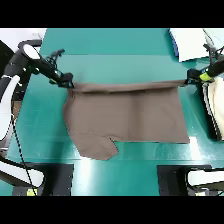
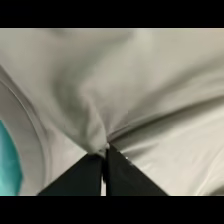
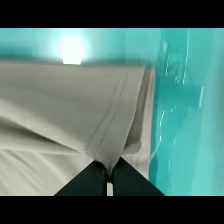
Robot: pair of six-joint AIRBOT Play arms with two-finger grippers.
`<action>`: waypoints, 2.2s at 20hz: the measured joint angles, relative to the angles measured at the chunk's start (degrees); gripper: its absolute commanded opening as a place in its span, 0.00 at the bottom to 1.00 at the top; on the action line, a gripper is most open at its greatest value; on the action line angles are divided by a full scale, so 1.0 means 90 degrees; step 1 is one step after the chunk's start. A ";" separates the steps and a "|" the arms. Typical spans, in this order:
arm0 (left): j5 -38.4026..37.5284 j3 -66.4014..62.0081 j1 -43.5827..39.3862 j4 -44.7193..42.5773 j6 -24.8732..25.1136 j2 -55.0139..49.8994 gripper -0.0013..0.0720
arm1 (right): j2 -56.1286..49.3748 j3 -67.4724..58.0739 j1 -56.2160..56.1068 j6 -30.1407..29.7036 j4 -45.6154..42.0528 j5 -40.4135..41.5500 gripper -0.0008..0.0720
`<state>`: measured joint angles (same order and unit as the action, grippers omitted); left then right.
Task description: Fold the shirts.
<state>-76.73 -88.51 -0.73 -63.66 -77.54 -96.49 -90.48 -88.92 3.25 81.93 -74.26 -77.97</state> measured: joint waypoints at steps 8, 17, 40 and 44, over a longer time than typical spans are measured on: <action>0.0121 0.0784 -0.0146 -0.0328 -0.0277 0.0454 0.66 | 0.0512 0.1246 0.0061 -0.0015 0.0384 0.0277 0.63; 0.0049 0.4199 -0.0148 -0.0833 -0.0789 0.3541 0.66 | 0.1853 0.1350 0.0143 -0.0017 0.0464 -0.0430 0.63; 0.1209 0.6868 -0.0831 0.1231 -0.0359 0.5022 0.05 | 0.2625 0.2589 0.1071 -0.0017 0.0529 -0.1020 0.69; 0.1066 0.6671 -0.0857 0.1141 -0.0374 0.5161 0.05 | 0.3116 0.4449 0.2339 -0.0017 0.0051 -0.1083 0.77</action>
<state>-67.13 -28.47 -8.45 -53.39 -80.90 -50.04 -62.43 -48.88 24.29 81.78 -73.80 -87.72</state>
